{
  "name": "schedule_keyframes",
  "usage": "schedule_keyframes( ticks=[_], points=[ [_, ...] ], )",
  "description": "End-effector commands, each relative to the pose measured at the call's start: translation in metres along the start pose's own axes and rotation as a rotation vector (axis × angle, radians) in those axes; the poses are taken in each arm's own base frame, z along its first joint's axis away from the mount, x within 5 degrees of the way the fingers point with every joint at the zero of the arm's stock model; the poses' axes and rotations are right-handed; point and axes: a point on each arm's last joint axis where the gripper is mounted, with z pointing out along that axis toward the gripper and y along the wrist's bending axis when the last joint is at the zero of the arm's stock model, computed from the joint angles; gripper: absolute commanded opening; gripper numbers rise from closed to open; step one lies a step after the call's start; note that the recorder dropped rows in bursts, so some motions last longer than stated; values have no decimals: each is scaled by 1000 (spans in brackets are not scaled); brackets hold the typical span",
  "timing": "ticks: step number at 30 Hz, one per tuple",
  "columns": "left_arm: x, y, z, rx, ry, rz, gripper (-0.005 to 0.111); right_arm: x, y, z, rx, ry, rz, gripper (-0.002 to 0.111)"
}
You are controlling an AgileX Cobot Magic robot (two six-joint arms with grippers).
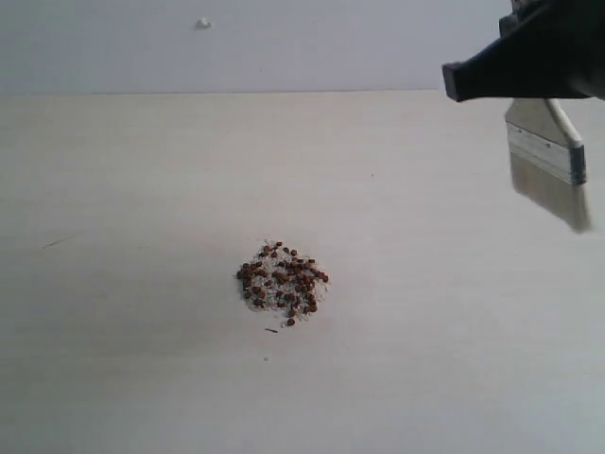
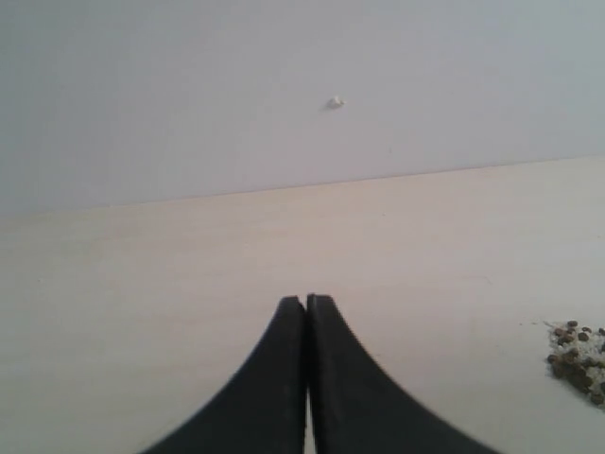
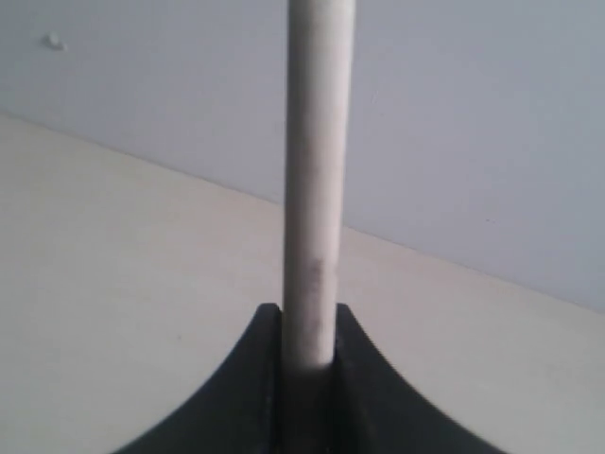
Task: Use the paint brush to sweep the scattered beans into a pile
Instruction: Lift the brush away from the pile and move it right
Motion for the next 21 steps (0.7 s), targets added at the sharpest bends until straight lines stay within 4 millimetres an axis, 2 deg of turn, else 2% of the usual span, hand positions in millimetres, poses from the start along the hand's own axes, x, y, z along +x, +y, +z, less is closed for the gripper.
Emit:
schedule_keyframes(
  ticks=[1, 3, 7, 12, 15, 17, 20, 21],
  points=[
    [-1, 0, 0, 6, -10, -12, 0, 13, -6, 13, -36, 31, -296, 0],
    [-1, 0, 0, 6, -10, -12, 0, 16, -8, 23, -13, 48, -347, 0],
    [-1, 0, 0, 6, -10, -12, 0, 24, -15, 50, 28, 58, -586, 0],
    [-1, 0, 0, 6, -10, -12, 0, 44, -37, 89, 90, 161, -738, 0],
    [-1, 0, 0, 6, -10, -12, 0, 54, -44, 107, 85, 158, -974, 0],
    [-1, 0, 0, 6, -10, -12, 0, 55, -45, 115, 67, 103, -1209, 0],
    [-1, 0, 0, 6, -10, -12, 0, 52, -38, 118, 0, -35, -1596, 0],
    [-1, 0, 0, 6, -10, -12, 0, 52, -35, 118, -31, -61, -1667, 0]
  ],
)
